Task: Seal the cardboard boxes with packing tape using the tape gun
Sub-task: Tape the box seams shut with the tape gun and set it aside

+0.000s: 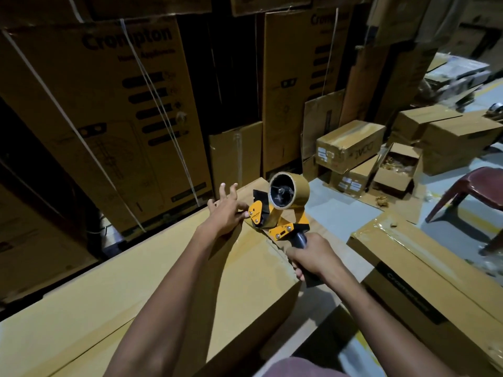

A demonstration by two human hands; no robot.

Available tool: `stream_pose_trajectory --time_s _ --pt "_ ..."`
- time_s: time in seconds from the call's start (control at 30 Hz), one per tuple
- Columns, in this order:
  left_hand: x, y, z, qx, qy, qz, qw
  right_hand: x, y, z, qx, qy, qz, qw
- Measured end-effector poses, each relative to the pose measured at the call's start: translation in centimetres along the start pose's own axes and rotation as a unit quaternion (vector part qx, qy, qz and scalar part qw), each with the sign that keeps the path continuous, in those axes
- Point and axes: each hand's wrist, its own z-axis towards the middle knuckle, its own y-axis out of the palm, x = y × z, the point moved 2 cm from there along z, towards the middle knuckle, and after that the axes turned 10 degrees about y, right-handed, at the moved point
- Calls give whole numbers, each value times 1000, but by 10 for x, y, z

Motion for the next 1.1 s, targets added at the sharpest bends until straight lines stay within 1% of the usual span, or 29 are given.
stream_pose_trajectory --time_s 0.13,0.23,0.37,0.47,0.53,0.6,0.7,0.73,0.83,1.0,1.1 --pt "0 4 -5 33 -25 -39 998 -4 1 -2 15 -9 -20 1000" --pt "-2 5 -6 53 -42 -52 996 -5 3 -6 30 -25 -56 998" --pt "-2 6 -8 75 -47 -61 994 11 -3 -25 37 -19 -75 996" --pt "5 5 -9 76 -47 -42 995 27 -3 -37 45 -5 -57 997" --pt "11 5 -9 74 -48 -10 996 31 -1 -38 55 -2 -41 998" --pt "19 8 -10 74 -22 8 997 30 1 -38 59 0 -26 998" --pt "30 23 -17 46 43 -65 996 32 3 -39 70 -4 -27 997" --pt "32 31 -19 39 54 -82 994 33 5 -40 77 -6 -36 996" --pt "33 46 -23 44 43 -101 993 33 7 -41 98 -21 -68 993" --pt "35 34 -30 41 41 -129 990 34 6 -40 113 -31 -92 989" --pt "43 31 -37 66 22 -143 987 38 8 -45 129 -39 -117 984"
